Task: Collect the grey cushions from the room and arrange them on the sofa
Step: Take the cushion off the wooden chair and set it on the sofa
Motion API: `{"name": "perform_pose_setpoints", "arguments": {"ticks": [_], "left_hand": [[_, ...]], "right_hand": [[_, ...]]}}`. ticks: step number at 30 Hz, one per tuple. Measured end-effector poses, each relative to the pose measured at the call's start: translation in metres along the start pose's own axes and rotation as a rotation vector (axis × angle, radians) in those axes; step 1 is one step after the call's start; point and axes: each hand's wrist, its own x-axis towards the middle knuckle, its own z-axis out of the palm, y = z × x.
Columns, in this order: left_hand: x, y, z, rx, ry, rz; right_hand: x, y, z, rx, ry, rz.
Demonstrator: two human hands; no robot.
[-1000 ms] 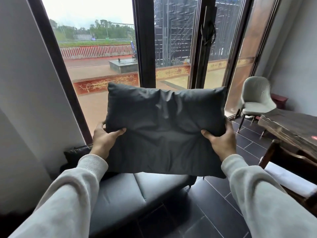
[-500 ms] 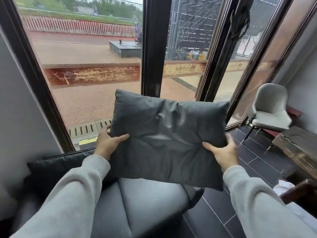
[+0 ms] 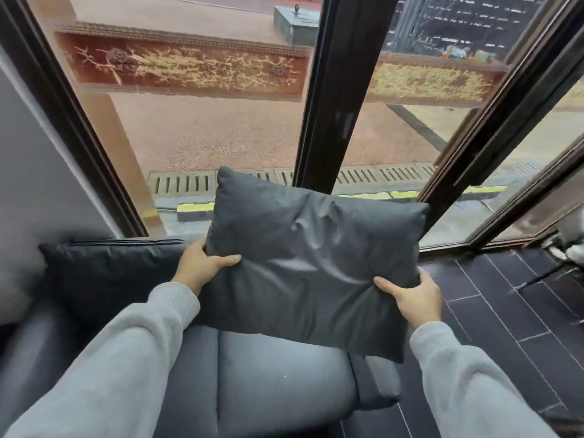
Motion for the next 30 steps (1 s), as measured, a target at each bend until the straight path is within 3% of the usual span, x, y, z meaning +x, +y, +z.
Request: {"name": "perform_pose_setpoints", "arguments": {"ticks": [10, 19, 30], "left_hand": [[0.051, -0.126, 0.049, -0.011, 0.214, -0.2], [0.163, -0.242, 0.09, -0.08, 0.231, -0.143], [0.249, -0.322, 0.099, -0.061, 0.247, -0.012]], "right_hand": [[0.122, 0.119, 0.119, -0.018, -0.321, 0.042], [0.196, 0.211, 0.238, -0.017, -0.255, -0.053], [0.247, 0.26, 0.319, 0.133, -0.239, -0.184]]}}
